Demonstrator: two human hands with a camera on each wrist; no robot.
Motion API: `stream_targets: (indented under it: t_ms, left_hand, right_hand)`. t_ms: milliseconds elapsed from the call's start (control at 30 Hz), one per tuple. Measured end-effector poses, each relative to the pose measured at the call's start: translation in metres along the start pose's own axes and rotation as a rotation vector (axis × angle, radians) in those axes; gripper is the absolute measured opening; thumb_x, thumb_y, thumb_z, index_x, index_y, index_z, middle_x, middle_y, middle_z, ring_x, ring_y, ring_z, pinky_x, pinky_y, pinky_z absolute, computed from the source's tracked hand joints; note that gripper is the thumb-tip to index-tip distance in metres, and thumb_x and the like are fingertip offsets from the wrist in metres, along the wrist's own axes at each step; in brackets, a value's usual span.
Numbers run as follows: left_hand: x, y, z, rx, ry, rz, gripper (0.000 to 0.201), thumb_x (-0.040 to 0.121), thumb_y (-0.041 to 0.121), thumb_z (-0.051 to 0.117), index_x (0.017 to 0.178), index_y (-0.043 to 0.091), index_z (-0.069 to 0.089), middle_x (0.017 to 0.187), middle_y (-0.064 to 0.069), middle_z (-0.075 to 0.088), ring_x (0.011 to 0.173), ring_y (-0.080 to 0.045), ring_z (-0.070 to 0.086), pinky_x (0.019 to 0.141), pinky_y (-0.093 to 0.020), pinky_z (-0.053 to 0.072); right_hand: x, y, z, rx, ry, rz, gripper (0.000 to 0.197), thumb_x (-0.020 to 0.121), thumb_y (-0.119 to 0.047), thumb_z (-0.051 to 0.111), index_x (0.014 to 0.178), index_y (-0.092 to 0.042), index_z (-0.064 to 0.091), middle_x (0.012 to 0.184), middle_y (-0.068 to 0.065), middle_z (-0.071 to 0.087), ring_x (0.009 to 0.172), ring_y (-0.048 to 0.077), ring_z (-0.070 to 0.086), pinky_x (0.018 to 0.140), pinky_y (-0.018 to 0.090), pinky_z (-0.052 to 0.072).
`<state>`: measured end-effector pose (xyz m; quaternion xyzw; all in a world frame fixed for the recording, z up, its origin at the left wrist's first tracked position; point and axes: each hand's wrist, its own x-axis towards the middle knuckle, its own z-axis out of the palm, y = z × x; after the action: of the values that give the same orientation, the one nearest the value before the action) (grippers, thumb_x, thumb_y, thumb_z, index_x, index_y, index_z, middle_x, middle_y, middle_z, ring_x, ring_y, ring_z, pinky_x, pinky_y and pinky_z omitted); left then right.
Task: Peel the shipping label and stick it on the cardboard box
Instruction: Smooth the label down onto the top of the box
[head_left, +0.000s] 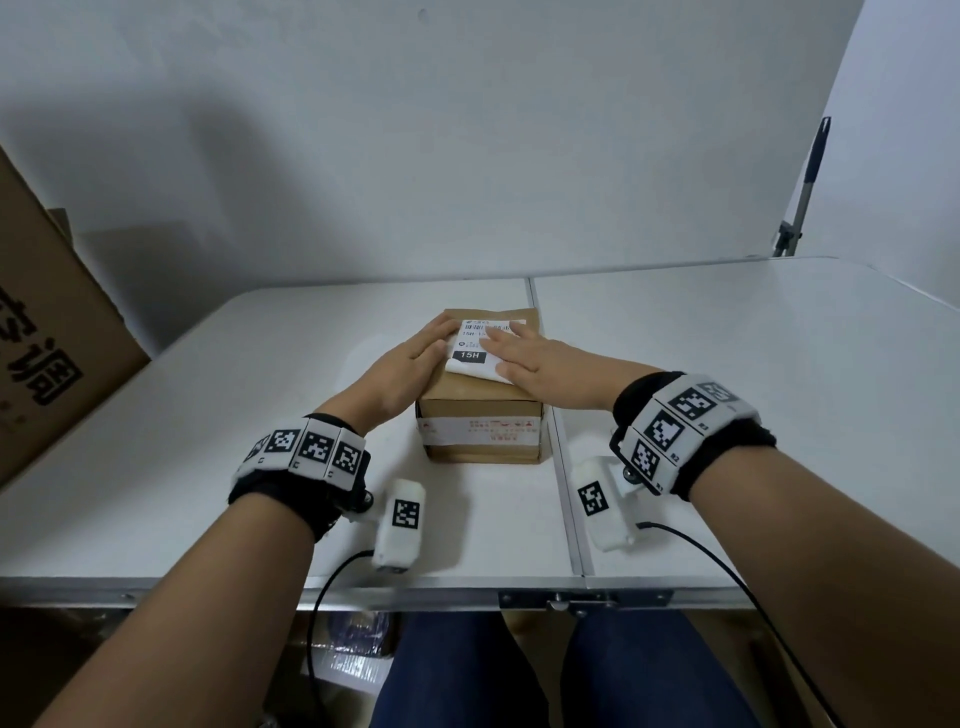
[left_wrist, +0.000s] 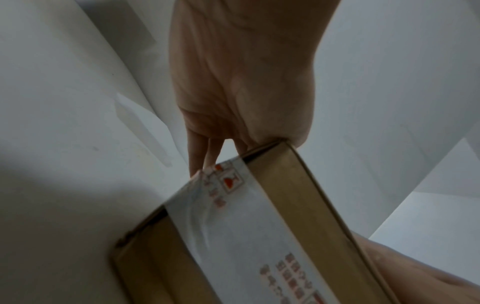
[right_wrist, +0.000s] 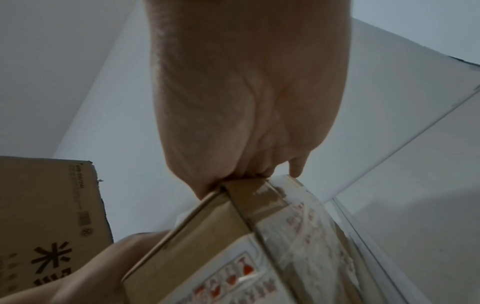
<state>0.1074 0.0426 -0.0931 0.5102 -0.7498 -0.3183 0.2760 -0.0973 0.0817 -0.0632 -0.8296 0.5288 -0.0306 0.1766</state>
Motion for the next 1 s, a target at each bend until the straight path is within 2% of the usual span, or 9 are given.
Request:
stream_targets:
  t_ms: [167, 267, 400, 500, 566, 666, 766, 900, 1000]
  left_hand:
    - [-0.005, 0.008, 0.004, -0.137, -0.020, -0.076, 0.046, 0.102, 0.036, 0.032, 0.149, 0.034, 0.033, 0.158, 0.025, 0.016, 0.144, -0.003, 0.023, 0.114, -0.036, 0.032]
    - [-0.004, 0.008, 0.008, -0.132, 0.034, -0.072, 0.045, 0.102, 0.034, 0.032, 0.147, 0.033, 0.036, 0.159, 0.021, 0.017, 0.145, -0.005, 0.022, 0.118, -0.038, 0.026]
    - [0.001, 0.006, 0.015, -0.084, 0.123, -0.059, 0.045, 0.102, 0.028, 0.031, 0.146, 0.030, 0.040, 0.160, 0.014, 0.021, 0.146, -0.007, 0.023, 0.120, -0.032, 0.018]
    - [0.007, 0.009, 0.019, -0.033, 0.155, -0.056, 0.046, 0.101, 0.026, 0.030, 0.145, 0.028, 0.040, 0.160, 0.010, 0.022, 0.147, -0.010, 0.023, 0.118, -0.027, 0.019]
    - [0.011, 0.008, 0.020, -0.019, 0.165, -0.059, 0.046, 0.101, 0.025, 0.029, 0.145, 0.027, 0.041, 0.160, 0.010, 0.023, 0.146, -0.011, 0.024, 0.118, -0.029, 0.020]
    - [0.014, 0.003, 0.020, -0.022, 0.171, -0.055, 0.046, 0.101, 0.025, 0.030, 0.146, 0.025, 0.040, 0.160, 0.008, 0.024, 0.146, -0.012, 0.025, 0.116, -0.025, 0.020]
    - [0.014, 0.002, 0.021, -0.026, 0.178, -0.058, 0.046, 0.101, 0.025, 0.030, 0.146, 0.025, 0.041, 0.160, 0.008, 0.024, 0.146, -0.012, 0.025, 0.118, -0.029, 0.020]
    - [0.014, 0.005, 0.022, -0.034, 0.179, -0.067, 0.046, 0.101, 0.023, 0.030, 0.146, 0.026, 0.040, 0.161, 0.006, 0.023, 0.147, -0.012, 0.023, 0.118, -0.027, 0.019]
    - [0.012, 0.008, 0.021, -0.035, 0.178, -0.074, 0.047, 0.101, 0.024, 0.030, 0.146, 0.027, 0.040, 0.161, 0.007, 0.022, 0.147, -0.013, 0.023, 0.120, -0.033, 0.021]
  right_hand:
    - [-0.007, -0.006, 0.008, -0.083, 0.017, -0.011, 0.050, 0.105, -0.029, 0.018, 0.154, -0.021, 0.010, 0.163, -0.004, 0.002, 0.151, 0.015, -0.003, 0.122, 0.044, 0.002]
    - [-0.010, -0.007, 0.009, -0.107, 0.022, -0.012, 0.051, 0.105, -0.028, 0.017, 0.154, -0.019, 0.009, 0.163, -0.002, 0.002, 0.151, 0.015, -0.001, 0.122, 0.043, 0.003]
    - [-0.009, -0.014, 0.002, -0.189, 0.004, -0.009, 0.050, 0.105, -0.021, 0.019, 0.154, -0.013, 0.010, 0.163, 0.003, 0.004, 0.151, 0.018, 0.004, 0.121, 0.044, 0.010]
    - [-0.007, -0.012, -0.004, -0.209, 0.000, -0.001, 0.050, 0.105, -0.017, 0.020, 0.154, -0.013, 0.013, 0.163, 0.003, 0.004, 0.150, 0.018, 0.007, 0.120, 0.045, 0.014]
    - [-0.007, -0.008, -0.002, -0.185, 0.015, 0.002, 0.051, 0.105, -0.024, 0.018, 0.154, -0.013, 0.010, 0.164, 0.002, 0.004, 0.151, 0.017, 0.005, 0.121, 0.045, 0.010]
    - [-0.011, -0.007, 0.010, -0.177, 0.062, -0.001, 0.056, 0.104, -0.036, 0.016, 0.154, -0.014, 0.009, 0.164, 0.003, 0.004, 0.151, 0.018, 0.001, 0.122, 0.044, 0.003]
    - [-0.013, -0.010, 0.020, -0.254, 0.114, -0.006, 0.061, 0.102, -0.043, 0.017, 0.154, -0.011, 0.008, 0.163, 0.007, 0.005, 0.151, 0.022, 0.002, 0.122, 0.040, 0.003]
    - [-0.020, -0.013, 0.022, -0.309, 0.113, -0.031, 0.062, 0.102, -0.031, 0.030, 0.154, -0.008, 0.005, 0.163, 0.010, 0.002, 0.151, 0.025, 0.003, 0.122, 0.037, 0.005]
    - [-0.029, -0.015, 0.023, -0.317, 0.124, -0.064, 0.066, 0.098, -0.018, 0.039, 0.154, -0.009, 0.005, 0.163, 0.009, 0.003, 0.150, 0.025, 0.004, 0.123, 0.036, 0.004]
